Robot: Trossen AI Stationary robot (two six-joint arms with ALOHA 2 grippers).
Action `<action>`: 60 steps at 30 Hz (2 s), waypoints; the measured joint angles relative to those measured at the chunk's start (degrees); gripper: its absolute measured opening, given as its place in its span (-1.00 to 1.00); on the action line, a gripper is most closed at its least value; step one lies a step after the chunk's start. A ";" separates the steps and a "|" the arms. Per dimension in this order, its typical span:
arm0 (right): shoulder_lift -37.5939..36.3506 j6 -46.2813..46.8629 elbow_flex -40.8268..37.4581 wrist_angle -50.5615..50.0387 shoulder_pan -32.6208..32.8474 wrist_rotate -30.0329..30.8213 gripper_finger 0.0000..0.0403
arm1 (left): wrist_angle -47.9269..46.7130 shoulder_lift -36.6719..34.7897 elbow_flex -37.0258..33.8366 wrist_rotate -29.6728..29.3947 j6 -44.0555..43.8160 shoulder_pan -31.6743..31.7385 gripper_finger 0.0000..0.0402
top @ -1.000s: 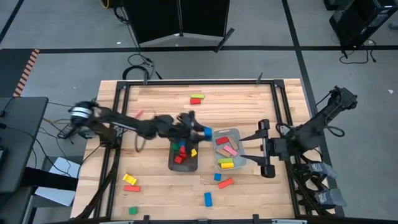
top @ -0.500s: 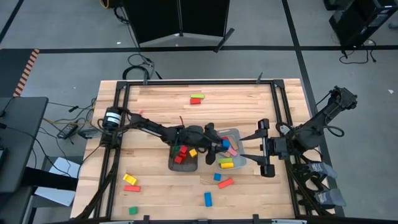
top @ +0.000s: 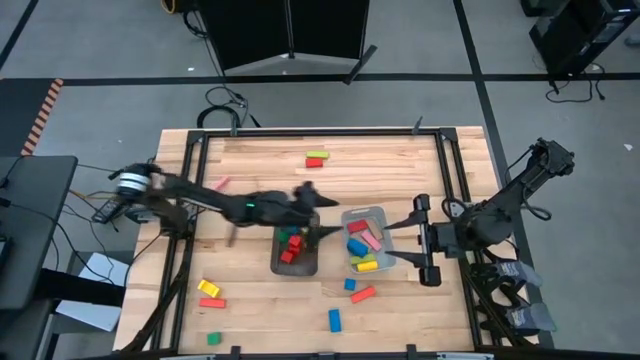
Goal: Sort blocks by size
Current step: Put the right large orange block into the gray bin
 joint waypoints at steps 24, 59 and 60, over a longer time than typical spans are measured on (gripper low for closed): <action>20.42 17.66 2.87 -18.39 -31.63 -19.09 0.22 | -2.50 -37.13 -26.80 -23.20 2.53 -15.06 -0.02; 58.00 -7.81 42.05 -37.56 -64.10 -44.26 0.26 | -6.55 -37.56 -26.80 -30.85 6.00 -15.82 -0.02; 57.92 -7.81 42.05 -37.91 -64.25 -44.27 0.26 | -6.57 -37.57 -26.80 -30.87 5.84 -15.50 -0.02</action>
